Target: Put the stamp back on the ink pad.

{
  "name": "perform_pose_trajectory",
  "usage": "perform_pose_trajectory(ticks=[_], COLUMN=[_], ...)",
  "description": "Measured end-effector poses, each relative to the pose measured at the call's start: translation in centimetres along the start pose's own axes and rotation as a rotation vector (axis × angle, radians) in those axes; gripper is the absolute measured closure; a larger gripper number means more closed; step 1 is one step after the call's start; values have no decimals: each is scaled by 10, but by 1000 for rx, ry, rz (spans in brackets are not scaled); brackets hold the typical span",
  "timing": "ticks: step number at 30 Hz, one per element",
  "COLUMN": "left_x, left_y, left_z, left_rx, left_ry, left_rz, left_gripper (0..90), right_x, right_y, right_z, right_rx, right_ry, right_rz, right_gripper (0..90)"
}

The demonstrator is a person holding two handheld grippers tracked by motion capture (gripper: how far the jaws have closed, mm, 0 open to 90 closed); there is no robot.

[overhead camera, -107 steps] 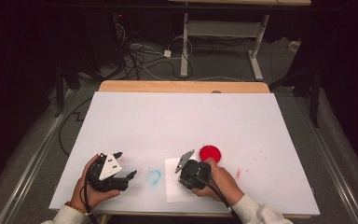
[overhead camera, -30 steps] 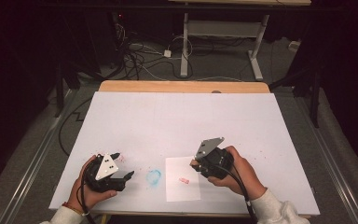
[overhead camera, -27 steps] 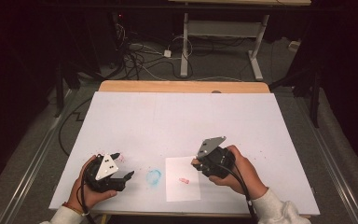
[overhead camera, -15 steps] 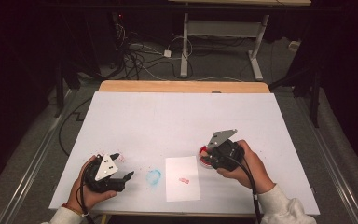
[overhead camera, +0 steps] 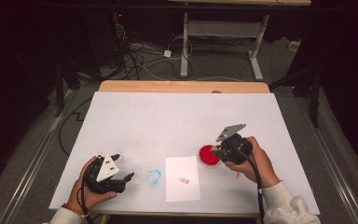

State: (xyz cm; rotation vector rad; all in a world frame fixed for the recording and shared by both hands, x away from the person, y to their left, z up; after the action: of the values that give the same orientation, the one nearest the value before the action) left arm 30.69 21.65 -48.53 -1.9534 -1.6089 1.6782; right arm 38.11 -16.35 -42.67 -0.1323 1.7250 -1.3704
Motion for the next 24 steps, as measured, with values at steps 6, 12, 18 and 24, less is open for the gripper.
perform_pose_trajectory(ticks=[6,12,18,24], left_x=[1,1,1,1], left_y=[-1,0,1,0], left_z=[1,2,2,2], left_rx=[0,0,5,5], left_ry=[3,5,7,13], left_rz=[-8,-14,-18,-17], left_gripper=[199,199,199,199], right_x=[0,0,0,2], right_y=[13,26,29,29], right_z=[1,3,3,4], right_rx=[-4,-12,-17,-17], right_ry=[13,24,29,29], right_rz=[-28,-51,-68,-71], right_gripper=[751,752,758,759])
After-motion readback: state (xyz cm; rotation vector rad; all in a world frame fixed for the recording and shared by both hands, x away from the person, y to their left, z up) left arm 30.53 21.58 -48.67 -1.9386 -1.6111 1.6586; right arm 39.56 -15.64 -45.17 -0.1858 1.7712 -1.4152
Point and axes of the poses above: each handheld gripper's, and its own axes: y roughly forward along the jaws, x roughly out of its underside, z roughly to its right, the point moved 3 cm from there along y, roughly forward along the jaws, and after that the axes turned 13 degrees about y, right-handed, at the moved point
